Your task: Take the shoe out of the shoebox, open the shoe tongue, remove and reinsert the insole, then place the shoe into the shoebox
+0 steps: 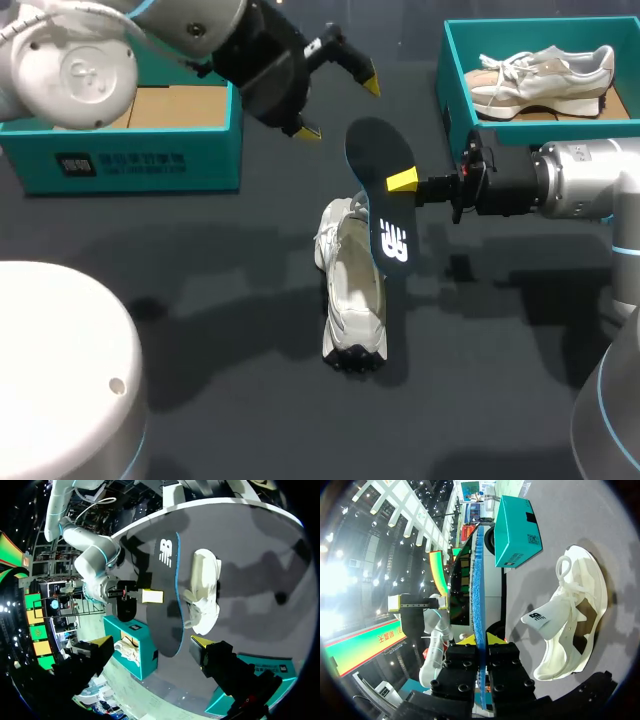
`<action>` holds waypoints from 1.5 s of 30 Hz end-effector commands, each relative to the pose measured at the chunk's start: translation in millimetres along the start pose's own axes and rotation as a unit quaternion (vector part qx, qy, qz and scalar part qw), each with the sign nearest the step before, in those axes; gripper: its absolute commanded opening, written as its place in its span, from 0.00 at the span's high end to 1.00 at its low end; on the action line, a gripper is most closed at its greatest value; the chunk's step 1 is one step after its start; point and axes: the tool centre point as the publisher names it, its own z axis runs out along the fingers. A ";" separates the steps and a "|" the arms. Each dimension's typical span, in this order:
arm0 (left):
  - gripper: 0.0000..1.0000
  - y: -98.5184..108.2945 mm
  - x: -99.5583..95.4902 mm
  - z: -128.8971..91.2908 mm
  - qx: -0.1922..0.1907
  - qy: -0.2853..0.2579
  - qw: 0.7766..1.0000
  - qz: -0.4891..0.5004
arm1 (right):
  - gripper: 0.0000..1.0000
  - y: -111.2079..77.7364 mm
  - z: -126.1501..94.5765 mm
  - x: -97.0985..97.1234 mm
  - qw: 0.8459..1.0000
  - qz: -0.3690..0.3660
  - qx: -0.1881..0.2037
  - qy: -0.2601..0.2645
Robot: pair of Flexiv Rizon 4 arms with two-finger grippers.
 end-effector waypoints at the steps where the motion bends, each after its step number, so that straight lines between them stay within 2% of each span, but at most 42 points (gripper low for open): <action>1: 0.00 5.2 -15.5 -4.8 0.016 0.116 0.993 -0.009 | 1.00 -1.3 -0.2 0.5 1.000 0.000 0.000 -0.002; 8: 0.00 8.6 -28.9 -1.0 0.049 0.236 0.970 -0.026 | 1.00 -1.3 -0.2 0.5 1.000 0.000 0.000 -0.002; 10: 0.00 7.4 -32.4 2.6 0.031 0.267 0.963 -0.019 | 1.00 -1.3 -0.2 0.5 1.000 0.000 0.000 -0.002; 16: 0.00 12.2 -39.7 19.0 0.031 0.333 0.942 -0.005 | 1.00 -1.3 -0.2 0.5 1.000 0.000 0.000 -0.002; 21: 0.00 14.6 -45.7 22.9 0.021 0.378 0.926 0.008 | 1.00 -1.3 -0.2 0.5 1.000 0.000 0.000 -0.002; 34: 0.00 23.8 -44.0 31.4 0.036 0.444 0.895 -0.013 | 1.00 -1.3 -0.2 0.5 1.000 0.000 0.000 -0.002; 45: 0.00 27.2 -40.3 37.1 0.052 0.453 0.890 -0.019 | 1.00 -1.3 -0.2 0.5 1.000 0.000 0.000 -0.002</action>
